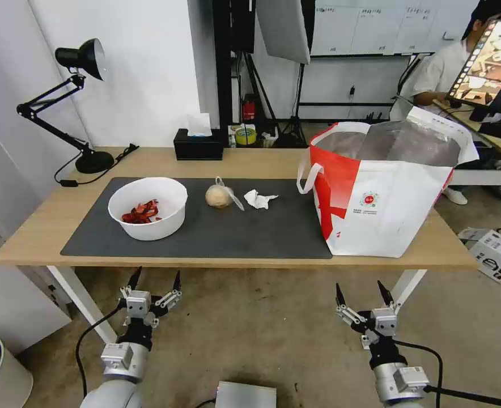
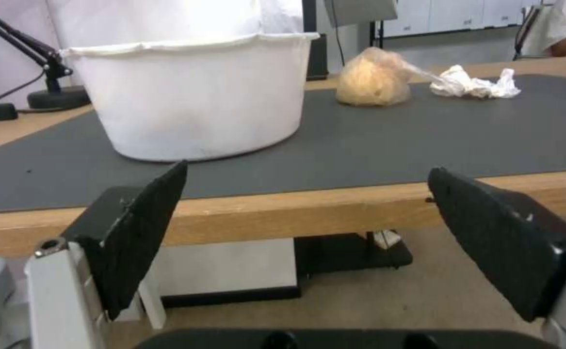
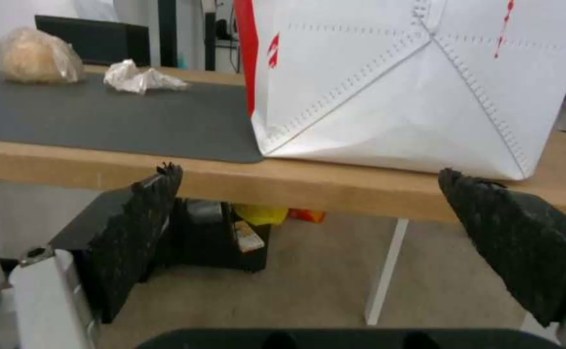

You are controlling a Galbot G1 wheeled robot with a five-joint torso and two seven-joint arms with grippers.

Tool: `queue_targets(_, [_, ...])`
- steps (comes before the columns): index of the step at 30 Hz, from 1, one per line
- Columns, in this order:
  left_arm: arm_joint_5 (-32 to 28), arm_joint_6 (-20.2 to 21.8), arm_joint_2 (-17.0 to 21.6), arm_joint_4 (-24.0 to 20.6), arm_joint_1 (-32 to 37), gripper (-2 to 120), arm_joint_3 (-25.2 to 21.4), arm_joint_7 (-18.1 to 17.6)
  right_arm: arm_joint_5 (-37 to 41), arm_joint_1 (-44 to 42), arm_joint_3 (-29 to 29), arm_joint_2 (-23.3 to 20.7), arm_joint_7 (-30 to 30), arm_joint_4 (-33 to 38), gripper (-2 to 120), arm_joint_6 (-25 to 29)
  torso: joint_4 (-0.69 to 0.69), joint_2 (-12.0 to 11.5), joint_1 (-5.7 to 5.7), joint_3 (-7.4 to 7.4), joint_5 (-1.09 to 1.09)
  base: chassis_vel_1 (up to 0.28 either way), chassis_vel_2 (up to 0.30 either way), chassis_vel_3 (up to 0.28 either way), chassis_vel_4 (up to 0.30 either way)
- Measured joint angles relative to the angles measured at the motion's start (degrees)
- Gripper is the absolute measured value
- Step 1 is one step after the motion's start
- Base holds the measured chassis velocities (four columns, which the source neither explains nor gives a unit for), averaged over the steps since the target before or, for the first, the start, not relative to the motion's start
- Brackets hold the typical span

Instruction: Pick up the trash from the table and place it into the takeout bag.

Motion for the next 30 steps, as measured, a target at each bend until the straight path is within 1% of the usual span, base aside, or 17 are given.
queue_targets(7, [0.0,0.0,0.2,0.1,-0.1,100,0.0,0.0,-0.1,0.4,-0.4,0.4,0.1,-0.3,98,-0.2,0.00,0.0,0.00,0.00,0.00,0.000,0.000,0.000,0.000])
queue_targets(14, [-0.1,0.0,0.6,0.2,-0.2,100,-0.1,0.0,1.3,2.6,-3.6,0.1,0.7,1.0,99,-2.6,0.00,0.0,0.00,0.00,0.00,0.000,0.000,0.000,0.000])
queue_targets(16, [-0.1,0.0,0.6,0.3,-0.4,100,0.0,0.0,3.5,5.4,-6.4,-0.9,1.6,2.4,99,-5.2,0.00,0.0,0.00,0.00,0.00,0.000,0.000,0.000,0.000])
queue_targets(19, [-0.1,0.0,0.8,0.4,-0.7,100,0.3,0.0,4.9,7.6,-7.8,-1.8,2.2,3.3,99,-6.9,0.01,0.0,0.00,0.00,0.00,0.000,0.000,0.000,0.000])
queue_targets(21, [-0.1,0.2,0.9,0.6,-1.1,100,0.7,0.1,8.8,12.5,-10.7,-3.7,3.9,4.8,99,-11.3,-0.01,0.0,0.00,0.00,0.01,0.000,0.000,0.000,0.000])
queue_targets(22, [-0.1,0.2,0.9,0.6,-1.1,100,0.7,0.1,8.8,12.5,-10.7,-3.7,3.9,4.8,99,-11.3,-0.01,0.0,0.00,0.00,0.01,0.000,0.000,0.000,0.000])
queue_targets(24, [-0.1,0.3,0.8,0.6,-1.2,100,0.7,0.1,12.6,17.1,-12.9,-5.2,5.8,5.6,99,-15.1,0.00,0.0,0.00,0.00,-0.01,0.000,0.000,0.000,0.000])
queue_targets(25, [-0.1,0.4,0.8,0.6,-1.2,100,0.7,0.1,14.8,19.7,-14.6,-5.9,6.8,5.5,98,-17.0,0.00,0.0,0.00,0.00,0.00,0.000,0.000,0.000,0.000])
queue_targets(26, [-0.1,0.4,0.8,0.6,-1.2,100,0.7,0.1,14.8,19.7,-14.6,-5.9,6.8,5.5,98,-17.0,0.00,0.0,0.00,0.00,0.00,0.000,0.000,0.000,0.000])
queue_targets(28, [-0.1,0.4,0.7,0.6,-1.2,100,0.5,0.1,18.0,24.9,-17.5,-6.9,9.3,4.0,98,-19.6,0.00,0.0,0.00,0.00,0.00,0.000,0.000,0.000,0.000])
queue_targets(29, [-0.1,0.4,0.7,0.6,-1.2,100,0.5,0.1,18.0,24.9,-17.5,-6.9,9.3,4.0,98,-19.6,0.00,0.0,0.00,0.00,0.00,0.000,0.000,0.000,0.000])
queue_targets(30, [-0.1,0.4,0.6,0.6,-1.2,100,0.4,0.1,20.0,28.0,-19.5,-7.1,11.0,2.6,98,-20.9,0.00,0.0,0.00,0.00,0.00,0.000,0.000,0.000,0.000])
